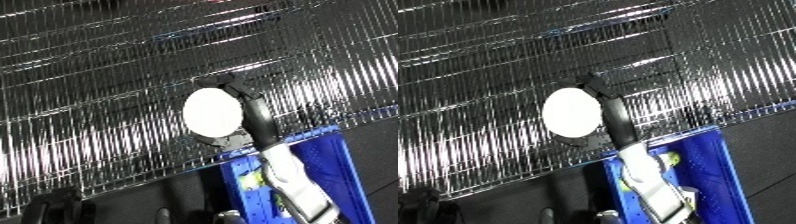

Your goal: Pick up the object and place it into the box

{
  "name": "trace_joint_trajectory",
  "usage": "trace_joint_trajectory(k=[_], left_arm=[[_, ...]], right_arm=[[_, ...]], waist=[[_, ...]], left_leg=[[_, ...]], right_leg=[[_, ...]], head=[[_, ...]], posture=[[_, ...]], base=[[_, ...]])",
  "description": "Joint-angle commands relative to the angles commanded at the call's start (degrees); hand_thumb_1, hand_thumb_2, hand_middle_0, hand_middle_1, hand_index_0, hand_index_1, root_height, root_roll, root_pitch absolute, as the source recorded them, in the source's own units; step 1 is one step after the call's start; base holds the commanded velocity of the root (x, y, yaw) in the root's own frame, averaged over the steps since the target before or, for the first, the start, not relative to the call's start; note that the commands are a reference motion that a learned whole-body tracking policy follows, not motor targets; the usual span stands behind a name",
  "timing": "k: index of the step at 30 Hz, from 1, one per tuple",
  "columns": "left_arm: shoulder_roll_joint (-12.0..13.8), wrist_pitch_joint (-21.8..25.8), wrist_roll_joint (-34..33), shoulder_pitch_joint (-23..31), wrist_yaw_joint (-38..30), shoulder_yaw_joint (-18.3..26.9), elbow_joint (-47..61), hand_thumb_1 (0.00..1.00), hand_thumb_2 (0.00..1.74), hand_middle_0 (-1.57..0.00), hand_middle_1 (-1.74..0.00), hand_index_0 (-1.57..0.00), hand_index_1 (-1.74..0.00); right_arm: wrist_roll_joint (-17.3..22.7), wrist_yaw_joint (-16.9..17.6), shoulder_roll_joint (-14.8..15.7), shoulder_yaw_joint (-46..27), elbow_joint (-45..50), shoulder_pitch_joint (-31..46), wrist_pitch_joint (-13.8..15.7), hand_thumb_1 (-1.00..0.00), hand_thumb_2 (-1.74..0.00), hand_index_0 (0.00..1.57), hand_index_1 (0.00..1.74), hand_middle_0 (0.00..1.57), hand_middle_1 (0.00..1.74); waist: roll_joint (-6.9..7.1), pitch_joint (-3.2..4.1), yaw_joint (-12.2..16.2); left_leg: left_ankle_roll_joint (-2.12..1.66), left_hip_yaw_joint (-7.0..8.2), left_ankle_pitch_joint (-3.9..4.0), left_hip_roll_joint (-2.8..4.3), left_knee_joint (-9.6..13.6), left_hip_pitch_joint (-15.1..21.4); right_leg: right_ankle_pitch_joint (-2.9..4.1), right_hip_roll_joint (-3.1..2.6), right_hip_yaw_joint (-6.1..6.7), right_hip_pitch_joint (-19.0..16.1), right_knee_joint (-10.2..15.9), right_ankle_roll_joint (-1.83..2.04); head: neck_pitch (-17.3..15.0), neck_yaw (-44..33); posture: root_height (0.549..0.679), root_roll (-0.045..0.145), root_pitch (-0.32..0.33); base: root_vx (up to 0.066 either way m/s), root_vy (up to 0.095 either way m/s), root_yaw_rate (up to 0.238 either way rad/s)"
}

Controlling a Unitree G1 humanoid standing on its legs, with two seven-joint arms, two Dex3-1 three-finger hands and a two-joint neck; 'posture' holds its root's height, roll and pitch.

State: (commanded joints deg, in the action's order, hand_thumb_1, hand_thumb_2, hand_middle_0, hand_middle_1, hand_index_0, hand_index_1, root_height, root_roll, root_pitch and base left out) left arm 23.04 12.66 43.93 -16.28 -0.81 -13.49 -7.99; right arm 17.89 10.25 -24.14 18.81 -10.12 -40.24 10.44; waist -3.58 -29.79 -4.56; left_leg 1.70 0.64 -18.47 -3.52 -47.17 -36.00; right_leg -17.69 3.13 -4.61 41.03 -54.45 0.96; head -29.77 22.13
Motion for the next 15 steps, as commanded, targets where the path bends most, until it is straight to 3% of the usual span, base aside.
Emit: trace_joint_trajectory(k=[9,15], left_arm=[[0.2,-0.1,-0.9,1.4,0.5,2.5,0.7,1.0,1.74,-1.57,-1.74,-1.57,-1.74],[0.4,-0.3,-1.4,2.5,1.2,4.5,0.8,1.0,1.74,-1.57,-1.74,-1.57,-1.74]], right_arm=[[-3.0,-0.6,0.1,-3.5,8.0,4.9,2.0,-0.55,-0.96,0.86,0.96,0.86,0.96],[-4.8,0.1,-1.5,-6.1,12.7,8.0,2.4,-0.55,-0.96,0.86,0.96,0.86,0.96]], waist=[[0.95,0.0,2.2],[1.6,0.0,3.5]], left_leg=[[-0.15,0.57,-0.45,1.03,1.2,3.5],[-0.26,0.9,-0.66,1.73,2.3,6.0]], right_leg=[[0.77,-0.28,1.24,-3.3,2.5,0.37],[1.16,-0.6,1.97,-5.7,4.4,0.61]], head=[[-0.5,-1.1],[-0.9,-0.6]], posture=[[0.617,0.054,0.092],[0.623,0.054,0.076]], base=[[-0.014,-0.034,-0.137],[-0.03,-0.041,-0.144]])
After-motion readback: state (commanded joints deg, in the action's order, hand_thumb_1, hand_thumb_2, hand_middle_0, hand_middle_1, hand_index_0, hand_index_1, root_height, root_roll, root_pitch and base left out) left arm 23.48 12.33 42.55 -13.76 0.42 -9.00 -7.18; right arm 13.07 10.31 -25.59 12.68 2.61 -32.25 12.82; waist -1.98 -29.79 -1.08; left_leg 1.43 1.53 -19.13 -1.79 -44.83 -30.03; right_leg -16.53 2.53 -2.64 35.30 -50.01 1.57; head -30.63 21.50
